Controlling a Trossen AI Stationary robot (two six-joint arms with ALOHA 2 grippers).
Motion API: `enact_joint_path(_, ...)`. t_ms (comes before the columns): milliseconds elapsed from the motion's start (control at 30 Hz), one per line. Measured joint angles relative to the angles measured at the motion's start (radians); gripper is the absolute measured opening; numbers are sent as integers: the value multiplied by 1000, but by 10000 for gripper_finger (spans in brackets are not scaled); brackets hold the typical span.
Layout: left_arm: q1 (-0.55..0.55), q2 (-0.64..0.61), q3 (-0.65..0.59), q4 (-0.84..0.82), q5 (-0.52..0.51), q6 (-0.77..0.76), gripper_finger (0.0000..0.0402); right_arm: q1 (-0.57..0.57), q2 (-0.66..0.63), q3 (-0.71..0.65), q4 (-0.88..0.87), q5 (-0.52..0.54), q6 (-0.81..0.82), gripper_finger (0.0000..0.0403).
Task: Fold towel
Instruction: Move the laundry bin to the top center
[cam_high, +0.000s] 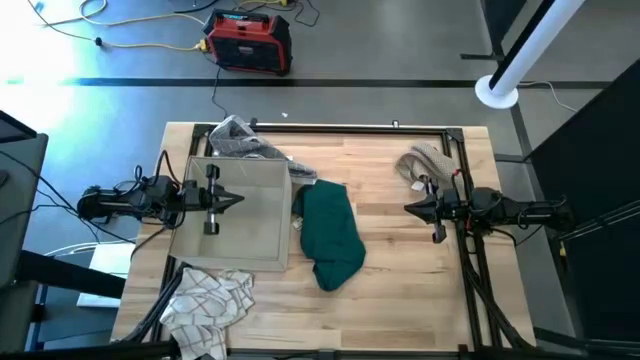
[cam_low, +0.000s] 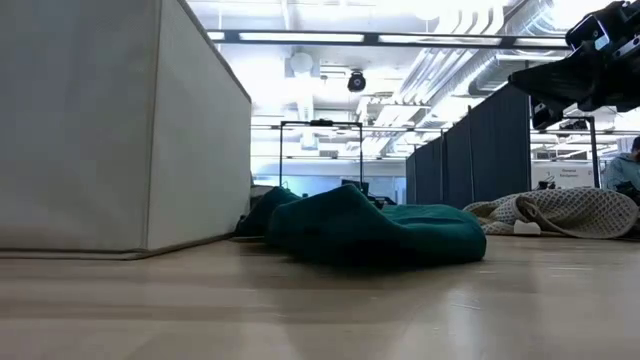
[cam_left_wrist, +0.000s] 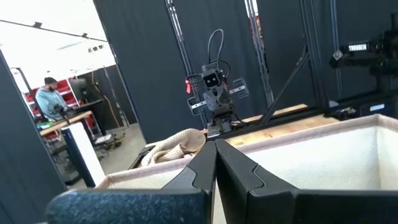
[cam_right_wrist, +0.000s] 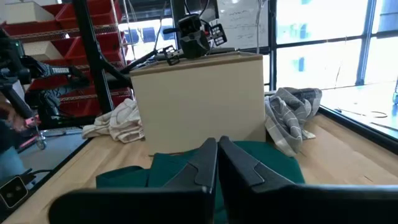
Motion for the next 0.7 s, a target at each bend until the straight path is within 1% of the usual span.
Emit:
enact_joint_path(200,0,0,0,0,0,-32,0,0,0,0,0,0,0,0)
enact_joint_path(333,0,0,0,0,0,-32,0,0,0,0,0,0,0,0)
enact_joint_path(433,0,0,0,5,-8,-4,0,0,0,0,0,0,0,0)
enact_joint_path(533,0,0,-1,21,-11,-27,0,0,0,0,4,11,8,0)
enact_joint_path(567,0,1,-1,47,-20,-32,0,0,0,0,17,20,31,0)
enact_joint_path(633,0,1,-2,142,-69,-58,0,0,0,1,66,78,106,0)
enact_joint_path(700,0,0,-1,245,-179,-117,0,0,1,17,64,139,192,0)
